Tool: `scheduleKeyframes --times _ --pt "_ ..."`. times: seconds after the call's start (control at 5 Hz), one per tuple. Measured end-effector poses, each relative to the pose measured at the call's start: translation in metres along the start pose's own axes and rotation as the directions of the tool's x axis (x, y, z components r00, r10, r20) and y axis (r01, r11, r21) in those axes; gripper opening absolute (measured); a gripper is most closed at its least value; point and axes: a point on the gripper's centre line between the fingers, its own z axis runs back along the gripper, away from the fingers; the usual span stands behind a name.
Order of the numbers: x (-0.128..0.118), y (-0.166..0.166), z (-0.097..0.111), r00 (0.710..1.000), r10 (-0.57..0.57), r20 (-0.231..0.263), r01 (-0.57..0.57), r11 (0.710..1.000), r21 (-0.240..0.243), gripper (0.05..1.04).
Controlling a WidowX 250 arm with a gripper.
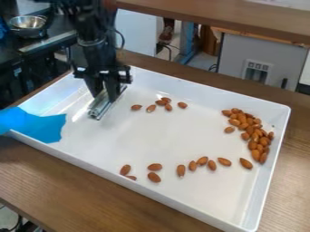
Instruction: Sweep into pile
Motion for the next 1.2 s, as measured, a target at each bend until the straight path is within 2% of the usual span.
scheduleKeyframes --times 0.2,0.4,0.8,1.2 --pt "0.0 -0.008 -0.005 0.999 -0.04 0.01 0.039 0.999 0.022 0.366" --pt "0.0 -0.023 -0.015 0.999 -0.053 -0.002 0.053 0.998 0.033 0.366" --pt "0.003 -0.055 -0.023 0.998 -0.057 -0.037 0.059 0.997 0.046 0.366" --pt "-0.008 -0.117 -0.016 0.988 -0.126 -0.088 0.124 0.992 -0.028 0.366"
